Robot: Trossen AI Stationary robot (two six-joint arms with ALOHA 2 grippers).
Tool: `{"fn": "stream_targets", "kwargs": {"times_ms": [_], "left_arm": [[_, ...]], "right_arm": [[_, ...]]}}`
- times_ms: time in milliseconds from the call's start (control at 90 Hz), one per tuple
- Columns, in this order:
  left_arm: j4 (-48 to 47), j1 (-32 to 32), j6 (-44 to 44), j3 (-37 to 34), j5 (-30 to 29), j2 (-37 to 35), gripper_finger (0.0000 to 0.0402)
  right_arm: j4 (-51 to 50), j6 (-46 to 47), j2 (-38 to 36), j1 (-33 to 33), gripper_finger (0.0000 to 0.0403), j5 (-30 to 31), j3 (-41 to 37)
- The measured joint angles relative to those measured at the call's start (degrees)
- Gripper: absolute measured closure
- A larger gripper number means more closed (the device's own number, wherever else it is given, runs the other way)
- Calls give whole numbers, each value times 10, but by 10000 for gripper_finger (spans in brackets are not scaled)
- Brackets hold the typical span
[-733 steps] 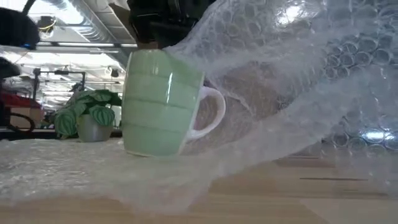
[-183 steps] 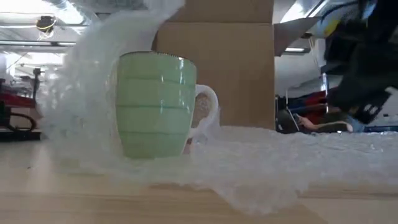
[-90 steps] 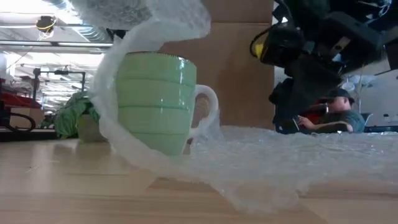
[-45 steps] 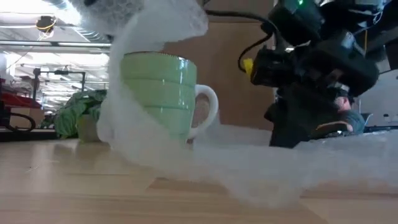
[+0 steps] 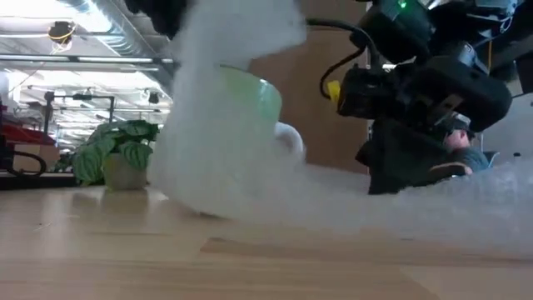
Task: Wrap mug
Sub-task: Wrap the green mug in bubble wrap
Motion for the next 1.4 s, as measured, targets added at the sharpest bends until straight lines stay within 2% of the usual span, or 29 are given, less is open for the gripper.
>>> {"fn": "stream_targets", "kwargs": {"times_ms": [100,267,633,822,1022,1133,1233,1400], "left_arm": [[0,3,-11,0,35,11,402],[22,1,-14,0,52,4,389],[28,29,-32,0,64,-1,294],[113,56,66,0,64,-1,262],[170,96,130,0,64,-19,254],[143,105,131,0,63,-59,254],[78,96,117,0,64,-115,253],[-67,52,24,0,62,-187,253]], "right_arm": [[1,0,0,0,400,0,0],[0,0,0,0,402,0,0],[-1,-6,0,0,403,0,0],[-1,-16,0,0,403,0,0],[-2,-16,0,0,403,0,-1],[-3,-16,0,0,403,0,-1],[-4,-18,0,0,403,0,-1],[-4,-20,0,0,403,0,-1]]}}
